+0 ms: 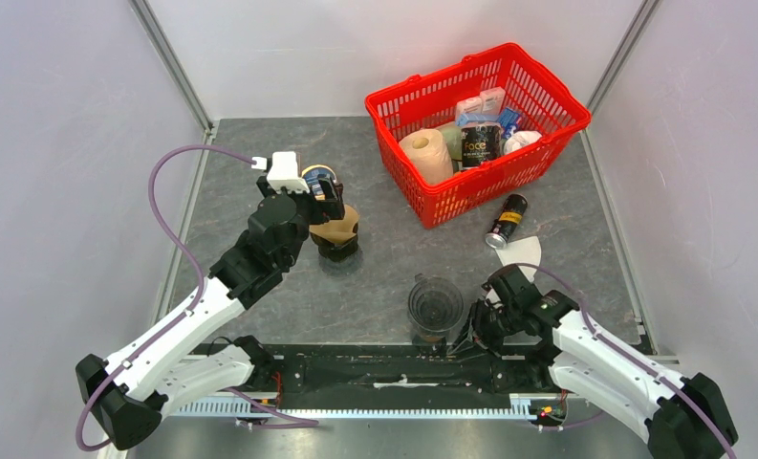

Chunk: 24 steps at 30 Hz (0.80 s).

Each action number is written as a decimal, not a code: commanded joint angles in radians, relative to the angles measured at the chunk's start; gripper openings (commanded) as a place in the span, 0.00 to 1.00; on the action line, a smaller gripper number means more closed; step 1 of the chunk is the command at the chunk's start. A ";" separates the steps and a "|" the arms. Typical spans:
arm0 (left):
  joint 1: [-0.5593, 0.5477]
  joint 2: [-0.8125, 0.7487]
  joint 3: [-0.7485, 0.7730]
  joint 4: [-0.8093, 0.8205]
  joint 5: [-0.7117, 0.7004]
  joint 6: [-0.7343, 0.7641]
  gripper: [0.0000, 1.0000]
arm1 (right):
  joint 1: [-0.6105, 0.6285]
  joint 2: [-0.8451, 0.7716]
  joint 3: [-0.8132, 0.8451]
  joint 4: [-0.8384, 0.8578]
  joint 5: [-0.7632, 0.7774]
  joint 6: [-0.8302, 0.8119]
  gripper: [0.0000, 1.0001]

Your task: Place the coffee filter in the dripper

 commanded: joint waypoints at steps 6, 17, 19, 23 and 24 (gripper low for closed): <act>0.006 0.007 0.023 0.032 -0.033 0.020 0.94 | 0.003 0.069 -0.036 0.346 -0.100 0.053 0.36; 0.006 0.002 0.019 0.032 -0.036 0.020 0.94 | 0.005 0.191 -0.036 0.553 -0.044 0.084 0.39; 0.006 0.001 0.017 0.033 -0.036 0.020 0.94 | 0.004 0.209 -0.032 0.578 -0.017 0.092 0.39; 0.006 -0.007 0.017 0.031 -0.036 0.017 0.94 | -0.006 0.222 -0.019 0.566 0.040 0.095 0.42; 0.006 -0.010 0.016 0.029 -0.037 0.017 0.94 | -0.015 0.214 -0.010 0.529 0.057 0.088 0.43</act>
